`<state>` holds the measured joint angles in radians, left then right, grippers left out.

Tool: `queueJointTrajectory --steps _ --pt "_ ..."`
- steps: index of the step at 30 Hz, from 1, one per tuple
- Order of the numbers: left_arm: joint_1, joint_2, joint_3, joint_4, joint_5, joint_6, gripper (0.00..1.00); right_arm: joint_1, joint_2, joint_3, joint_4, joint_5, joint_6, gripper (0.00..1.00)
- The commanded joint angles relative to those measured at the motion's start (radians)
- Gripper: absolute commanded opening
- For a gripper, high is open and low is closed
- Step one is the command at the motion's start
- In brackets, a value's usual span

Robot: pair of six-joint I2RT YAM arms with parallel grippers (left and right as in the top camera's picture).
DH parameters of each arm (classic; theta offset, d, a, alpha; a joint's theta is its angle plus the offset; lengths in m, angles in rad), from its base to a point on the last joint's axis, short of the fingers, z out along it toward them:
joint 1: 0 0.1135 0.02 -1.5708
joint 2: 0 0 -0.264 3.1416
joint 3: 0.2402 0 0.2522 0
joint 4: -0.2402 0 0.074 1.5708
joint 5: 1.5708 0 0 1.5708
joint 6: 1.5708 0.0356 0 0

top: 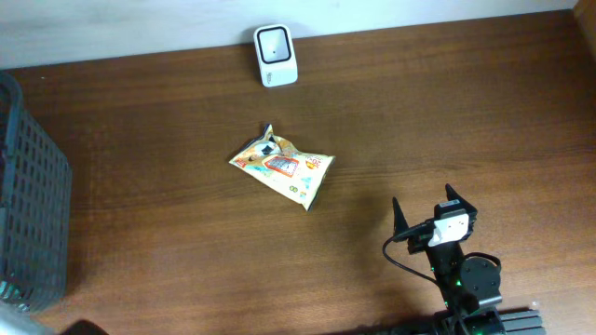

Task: Scan the item barcode
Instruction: 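Reach into the basket and grasp the red spaghetti pack, left gripper, then place the spaghetti pack beside the snack bag and release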

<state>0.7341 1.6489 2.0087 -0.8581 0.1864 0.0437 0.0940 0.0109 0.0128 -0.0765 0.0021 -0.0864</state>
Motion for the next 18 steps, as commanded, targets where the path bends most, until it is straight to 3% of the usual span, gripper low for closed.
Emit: queueJointTrajectory --steps 1,6,9,14,18 --pt "-0.110 -0.148 0.040 0.083 0.090 -0.059 0.00 -0.005 -0.007 -0.007 -0.003 -0.001 -0.003 0.98" --pt "-0.367 -0.250 0.040 0.091 0.080 -0.059 0.00 -0.005 -0.007 -0.007 -0.003 -0.001 -0.003 0.99" --pt "-0.517 -0.251 0.038 0.019 0.079 -0.059 0.00 -0.005 -0.007 -0.007 -0.003 -0.001 -0.003 0.99" --pt "-0.739 -0.118 0.000 -0.234 0.049 -0.131 0.00 -0.005 -0.007 -0.007 -0.003 -0.001 -0.003 0.99" --pt "-0.824 0.009 -0.099 -0.292 0.013 -0.216 0.00 -0.005 -0.007 -0.007 -0.003 -0.001 -0.003 0.99"
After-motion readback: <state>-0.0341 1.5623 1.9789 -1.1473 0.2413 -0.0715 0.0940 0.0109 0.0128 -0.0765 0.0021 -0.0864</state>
